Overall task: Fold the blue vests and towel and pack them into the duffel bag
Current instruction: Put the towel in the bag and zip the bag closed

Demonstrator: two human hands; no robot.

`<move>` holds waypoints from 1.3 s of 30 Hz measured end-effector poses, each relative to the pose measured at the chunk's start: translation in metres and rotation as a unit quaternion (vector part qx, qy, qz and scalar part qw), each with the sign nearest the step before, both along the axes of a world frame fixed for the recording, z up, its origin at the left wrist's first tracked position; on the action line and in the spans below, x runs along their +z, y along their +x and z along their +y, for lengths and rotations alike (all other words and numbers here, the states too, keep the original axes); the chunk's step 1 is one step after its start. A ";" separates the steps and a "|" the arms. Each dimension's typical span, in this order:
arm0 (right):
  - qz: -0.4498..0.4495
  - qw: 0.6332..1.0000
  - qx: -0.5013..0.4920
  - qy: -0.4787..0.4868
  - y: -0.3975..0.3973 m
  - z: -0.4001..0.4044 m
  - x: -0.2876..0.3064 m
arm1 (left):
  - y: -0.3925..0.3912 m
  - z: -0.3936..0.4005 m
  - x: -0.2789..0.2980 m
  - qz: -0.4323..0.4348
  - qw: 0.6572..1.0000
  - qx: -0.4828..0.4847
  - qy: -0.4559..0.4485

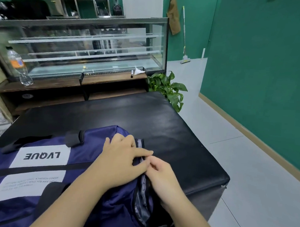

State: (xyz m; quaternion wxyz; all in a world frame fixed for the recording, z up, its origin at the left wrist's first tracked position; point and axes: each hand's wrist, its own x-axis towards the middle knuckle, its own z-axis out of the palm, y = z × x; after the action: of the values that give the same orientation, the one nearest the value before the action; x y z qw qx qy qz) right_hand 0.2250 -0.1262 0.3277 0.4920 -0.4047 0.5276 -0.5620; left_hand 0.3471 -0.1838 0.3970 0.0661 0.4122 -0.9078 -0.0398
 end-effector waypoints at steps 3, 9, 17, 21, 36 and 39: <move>-0.094 0.995 0.038 0.017 0.001 0.004 0.001 | 0.006 0.000 -0.011 0.022 1.000 0.004 -0.014; -0.124 0.987 -0.004 0.106 -0.017 -0.011 -0.012 | 0.023 -0.004 -0.033 0.134 0.990 -0.021 -0.047; 0.153 0.979 0.023 0.131 -0.025 -0.069 -0.028 | 0.029 -0.003 -0.041 0.217 0.975 -0.011 -0.046; 0.096 0.982 0.085 0.138 -0.020 -0.091 -0.037 | 0.029 -0.004 -0.041 0.229 0.973 -0.010 -0.027; -0.126 0.920 -0.004 0.371 -0.034 -0.113 -0.067 | 0.032 -0.010 -0.036 0.246 0.968 -0.028 0.033; -0.185 0.911 -0.043 0.365 -0.031 -0.118 -0.071 | 0.032 -0.010 -0.037 0.249 0.967 -0.030 0.033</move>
State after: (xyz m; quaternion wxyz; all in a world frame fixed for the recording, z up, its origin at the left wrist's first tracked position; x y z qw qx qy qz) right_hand 0.1944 -0.2442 0.2571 0.6697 -0.0630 0.6123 -0.4153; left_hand 0.3794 -0.1936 0.3601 0.2755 0.3636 -0.8729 -0.1728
